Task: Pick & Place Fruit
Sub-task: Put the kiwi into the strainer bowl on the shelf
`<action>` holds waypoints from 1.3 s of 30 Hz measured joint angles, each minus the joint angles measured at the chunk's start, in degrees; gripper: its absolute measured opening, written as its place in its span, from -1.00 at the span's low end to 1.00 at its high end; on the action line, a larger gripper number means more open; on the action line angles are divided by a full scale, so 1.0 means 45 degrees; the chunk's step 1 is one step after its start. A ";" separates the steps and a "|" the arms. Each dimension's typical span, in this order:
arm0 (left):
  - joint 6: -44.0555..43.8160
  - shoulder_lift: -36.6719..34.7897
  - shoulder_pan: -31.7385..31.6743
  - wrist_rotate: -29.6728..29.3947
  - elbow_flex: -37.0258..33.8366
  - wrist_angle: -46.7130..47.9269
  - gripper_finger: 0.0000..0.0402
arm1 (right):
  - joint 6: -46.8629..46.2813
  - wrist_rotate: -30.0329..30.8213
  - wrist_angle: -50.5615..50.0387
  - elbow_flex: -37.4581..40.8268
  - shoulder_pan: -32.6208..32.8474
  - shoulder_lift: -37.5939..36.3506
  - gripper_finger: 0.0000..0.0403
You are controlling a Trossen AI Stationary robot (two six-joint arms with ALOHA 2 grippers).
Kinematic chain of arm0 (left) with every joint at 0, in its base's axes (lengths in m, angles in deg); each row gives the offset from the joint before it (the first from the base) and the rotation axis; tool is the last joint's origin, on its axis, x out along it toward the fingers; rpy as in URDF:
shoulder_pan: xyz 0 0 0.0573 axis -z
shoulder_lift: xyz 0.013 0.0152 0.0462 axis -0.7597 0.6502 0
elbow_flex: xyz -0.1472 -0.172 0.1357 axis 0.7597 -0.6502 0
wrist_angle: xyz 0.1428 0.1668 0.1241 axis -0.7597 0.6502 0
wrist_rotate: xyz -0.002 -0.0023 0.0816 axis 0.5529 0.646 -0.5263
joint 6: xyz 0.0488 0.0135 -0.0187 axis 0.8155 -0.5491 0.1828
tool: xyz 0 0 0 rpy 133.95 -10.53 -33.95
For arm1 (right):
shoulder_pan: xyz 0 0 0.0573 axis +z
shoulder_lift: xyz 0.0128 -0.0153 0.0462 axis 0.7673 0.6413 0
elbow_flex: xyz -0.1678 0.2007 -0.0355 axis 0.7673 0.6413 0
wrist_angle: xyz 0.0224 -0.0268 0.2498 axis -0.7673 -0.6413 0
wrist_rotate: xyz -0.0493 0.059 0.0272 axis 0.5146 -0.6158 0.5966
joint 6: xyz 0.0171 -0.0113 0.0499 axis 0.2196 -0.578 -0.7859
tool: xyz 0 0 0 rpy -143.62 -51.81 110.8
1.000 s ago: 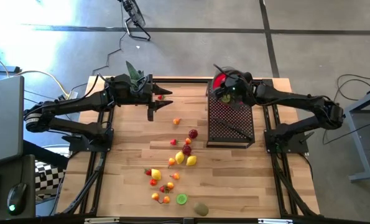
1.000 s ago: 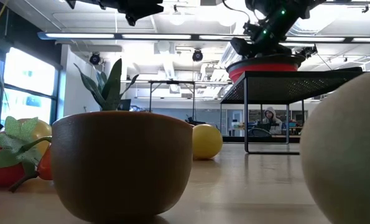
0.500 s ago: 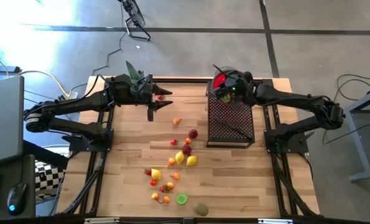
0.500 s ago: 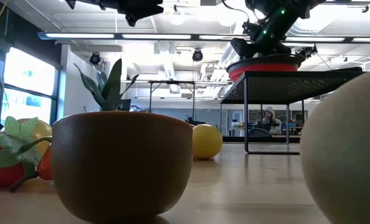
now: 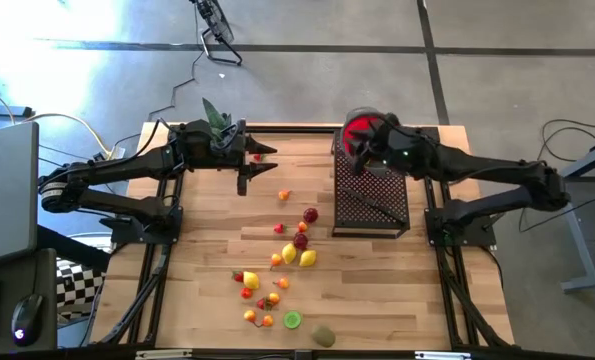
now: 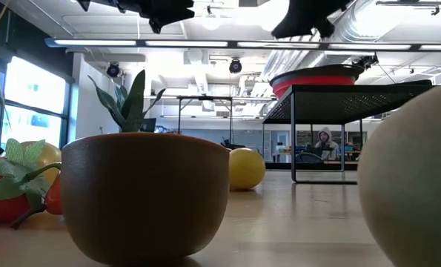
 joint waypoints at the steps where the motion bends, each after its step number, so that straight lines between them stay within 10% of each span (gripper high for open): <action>1: -0.0148 0.0000 0.0000 0.0000 0.0000 0.0000 -0.13 | 0.0240 -0.0458 -0.0064 0.0002 0.0149 -0.0051 -0.67; 9: -0.0771 -0.0005 0.0005 0.0010 0.0000 0.0448 -0.13 | 0.1341 -0.2810 -0.0064 0.0005 0.1417 -0.0102 -0.97; 22: -0.1490 -0.0118 0.0022 0.0850 0.0005 0.1579 -0.13 | 0.1460 -0.2894 -0.0011 0.0005 0.3298 -0.0102 -0.98; 39: -0.1771 -0.0480 0.5020 -0.3420 -0.0005 0.2905 -0.13 | -0.0658 0.1698 0.0601 0.0010 0.7232 0.1089 -0.98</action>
